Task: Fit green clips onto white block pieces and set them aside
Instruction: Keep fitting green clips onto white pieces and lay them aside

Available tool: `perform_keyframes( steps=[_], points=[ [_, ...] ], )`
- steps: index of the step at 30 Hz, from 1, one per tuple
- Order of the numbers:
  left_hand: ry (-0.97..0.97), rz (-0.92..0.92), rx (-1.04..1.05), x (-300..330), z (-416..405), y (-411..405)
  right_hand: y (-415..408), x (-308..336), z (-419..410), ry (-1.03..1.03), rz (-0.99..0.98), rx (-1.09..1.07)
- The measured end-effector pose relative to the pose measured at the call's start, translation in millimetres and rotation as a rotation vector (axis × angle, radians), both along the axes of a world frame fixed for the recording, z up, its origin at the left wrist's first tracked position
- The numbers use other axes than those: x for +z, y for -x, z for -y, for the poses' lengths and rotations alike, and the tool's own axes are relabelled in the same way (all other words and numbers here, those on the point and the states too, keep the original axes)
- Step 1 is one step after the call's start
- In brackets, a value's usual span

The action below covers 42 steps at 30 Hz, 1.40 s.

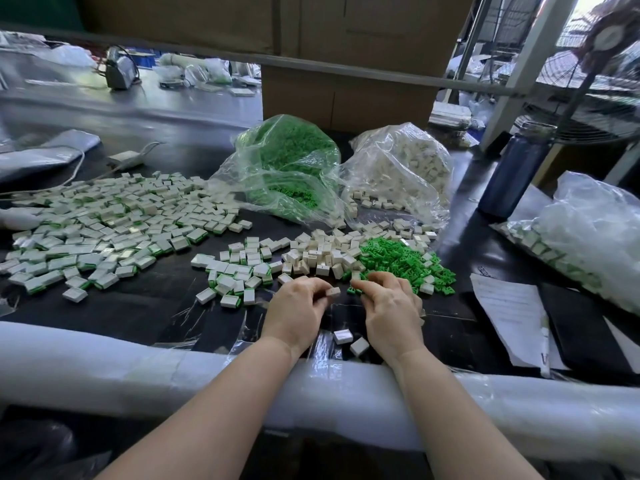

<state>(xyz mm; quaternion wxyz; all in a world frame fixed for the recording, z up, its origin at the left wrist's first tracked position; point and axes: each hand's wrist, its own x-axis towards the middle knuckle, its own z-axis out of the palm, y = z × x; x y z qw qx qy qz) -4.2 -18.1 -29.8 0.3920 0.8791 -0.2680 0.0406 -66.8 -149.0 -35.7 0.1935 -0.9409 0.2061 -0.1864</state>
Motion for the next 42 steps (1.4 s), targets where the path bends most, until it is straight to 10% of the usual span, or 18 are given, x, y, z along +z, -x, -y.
perform_keyframes(
  steps=[28, 42],
  points=[
    [0.185, -0.149, -0.143, 0, -3, 0, 1, 2, -1, 0.096, 0.050, -0.088],
    [0.559, -0.540, -0.189, 3, -3, -4, 11, 13, -5, -0.726, 0.355, 0.153]
  ],
)
